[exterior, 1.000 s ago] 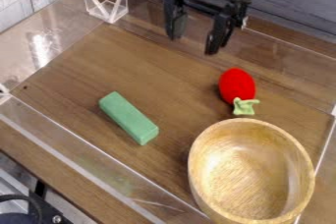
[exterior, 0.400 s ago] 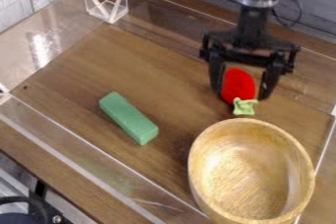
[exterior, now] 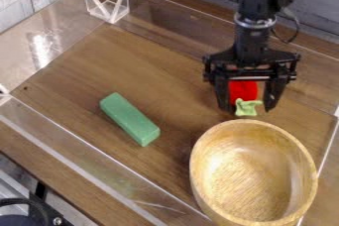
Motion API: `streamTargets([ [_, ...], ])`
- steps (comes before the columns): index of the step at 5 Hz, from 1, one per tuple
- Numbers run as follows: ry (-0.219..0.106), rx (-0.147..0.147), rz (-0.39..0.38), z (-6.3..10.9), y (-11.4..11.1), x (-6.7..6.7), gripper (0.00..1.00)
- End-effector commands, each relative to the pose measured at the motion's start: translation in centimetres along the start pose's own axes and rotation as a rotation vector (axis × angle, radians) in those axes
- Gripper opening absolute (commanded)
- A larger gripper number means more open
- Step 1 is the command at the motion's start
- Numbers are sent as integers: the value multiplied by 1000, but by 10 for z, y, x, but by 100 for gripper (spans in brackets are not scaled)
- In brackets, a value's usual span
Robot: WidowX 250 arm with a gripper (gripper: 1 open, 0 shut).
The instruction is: Move the red object to the left side of the table
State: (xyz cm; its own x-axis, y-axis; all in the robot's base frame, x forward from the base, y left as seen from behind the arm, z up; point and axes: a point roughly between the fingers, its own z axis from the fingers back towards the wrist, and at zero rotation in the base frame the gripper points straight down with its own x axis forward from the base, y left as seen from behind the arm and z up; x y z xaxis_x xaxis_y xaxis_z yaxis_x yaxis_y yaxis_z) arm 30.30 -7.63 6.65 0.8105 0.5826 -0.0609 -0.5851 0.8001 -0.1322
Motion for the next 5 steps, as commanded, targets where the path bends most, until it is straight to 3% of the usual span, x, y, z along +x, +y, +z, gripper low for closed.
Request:
streamTargets([
  [1,-48,-48,94,2,-11,2,100],
  [2,-65,-55,108,-6,-18,6,100],
  [4,-102,-44,-52,7,-28,15,100],
  [5,-117,-43,-57,6,-26,19,100],
])
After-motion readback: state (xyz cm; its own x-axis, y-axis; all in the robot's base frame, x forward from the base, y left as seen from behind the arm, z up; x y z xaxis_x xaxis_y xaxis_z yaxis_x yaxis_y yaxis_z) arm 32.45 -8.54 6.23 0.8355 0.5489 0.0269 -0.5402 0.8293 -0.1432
